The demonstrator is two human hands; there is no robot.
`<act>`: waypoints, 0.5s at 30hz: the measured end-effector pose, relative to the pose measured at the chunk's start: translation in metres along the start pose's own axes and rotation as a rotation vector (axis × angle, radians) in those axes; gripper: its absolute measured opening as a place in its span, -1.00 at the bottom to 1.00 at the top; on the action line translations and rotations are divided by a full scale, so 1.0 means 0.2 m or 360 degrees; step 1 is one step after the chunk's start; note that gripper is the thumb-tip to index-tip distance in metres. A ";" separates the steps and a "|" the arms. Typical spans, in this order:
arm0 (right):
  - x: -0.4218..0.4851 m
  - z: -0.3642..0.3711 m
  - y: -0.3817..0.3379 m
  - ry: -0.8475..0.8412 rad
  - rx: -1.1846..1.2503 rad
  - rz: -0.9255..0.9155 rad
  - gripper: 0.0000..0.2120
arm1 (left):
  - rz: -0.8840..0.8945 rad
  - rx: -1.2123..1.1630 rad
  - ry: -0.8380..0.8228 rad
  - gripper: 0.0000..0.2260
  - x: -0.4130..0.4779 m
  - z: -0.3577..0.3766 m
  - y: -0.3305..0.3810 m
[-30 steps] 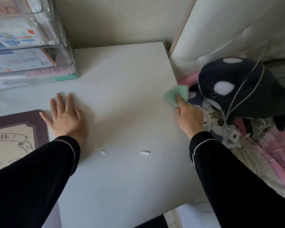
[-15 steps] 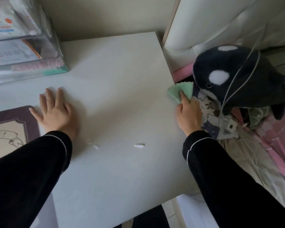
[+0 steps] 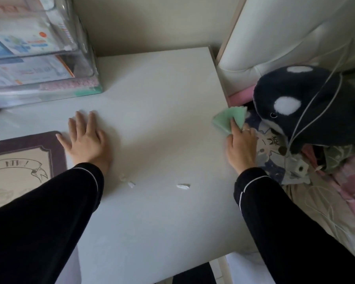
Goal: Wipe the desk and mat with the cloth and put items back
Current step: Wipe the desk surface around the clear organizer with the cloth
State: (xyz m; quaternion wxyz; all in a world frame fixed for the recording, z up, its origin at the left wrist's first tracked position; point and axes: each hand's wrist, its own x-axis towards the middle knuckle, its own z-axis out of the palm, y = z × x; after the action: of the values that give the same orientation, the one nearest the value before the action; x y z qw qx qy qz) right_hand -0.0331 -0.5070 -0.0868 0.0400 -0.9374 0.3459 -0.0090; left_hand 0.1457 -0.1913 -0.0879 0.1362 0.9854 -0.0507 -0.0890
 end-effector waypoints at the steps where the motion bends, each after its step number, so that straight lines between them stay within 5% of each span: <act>1: 0.03 0.00 -0.06 -0.0022 0.0001 -0.0047 -0.56 | 0.0003 -0.0002 0.0003 -0.51 0.00 0.00 0.00; 4: -0.08 0.02 -0.31 -0.0182 0.0052 -0.0542 -0.49 | -0.0003 -0.0010 -0.0001 -0.51 0.00 -0.01 0.00; 8: -0.18 0.01 -0.41 -0.0275 0.0065 -0.1439 -0.76 | 0.0002 0.0013 -0.0006 -0.52 0.01 -0.01 0.00; 10: -0.01 0.00 -0.36 -0.0206 -0.0037 -0.1274 -0.73 | 0.0017 0.0019 -0.0011 -0.52 0.01 -0.01 0.00; 13: 0.25 0.01 -0.34 -0.0010 -0.0119 -0.0319 -0.56 | -0.0002 0.0032 -0.0012 -0.51 0.02 0.00 -0.01; 15: 0.26 0.02 -0.48 -0.0007 -0.0084 -0.0036 -0.52 | 0.0001 0.0035 -0.0010 -0.50 0.02 0.01 -0.02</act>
State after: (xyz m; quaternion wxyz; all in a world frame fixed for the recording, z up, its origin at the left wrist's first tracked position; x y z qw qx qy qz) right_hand 0.0689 -0.4667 -0.0835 0.0158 -0.9419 0.3354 0.0018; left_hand 0.1498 -0.1891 -0.0916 0.1252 0.9865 -0.0526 -0.0915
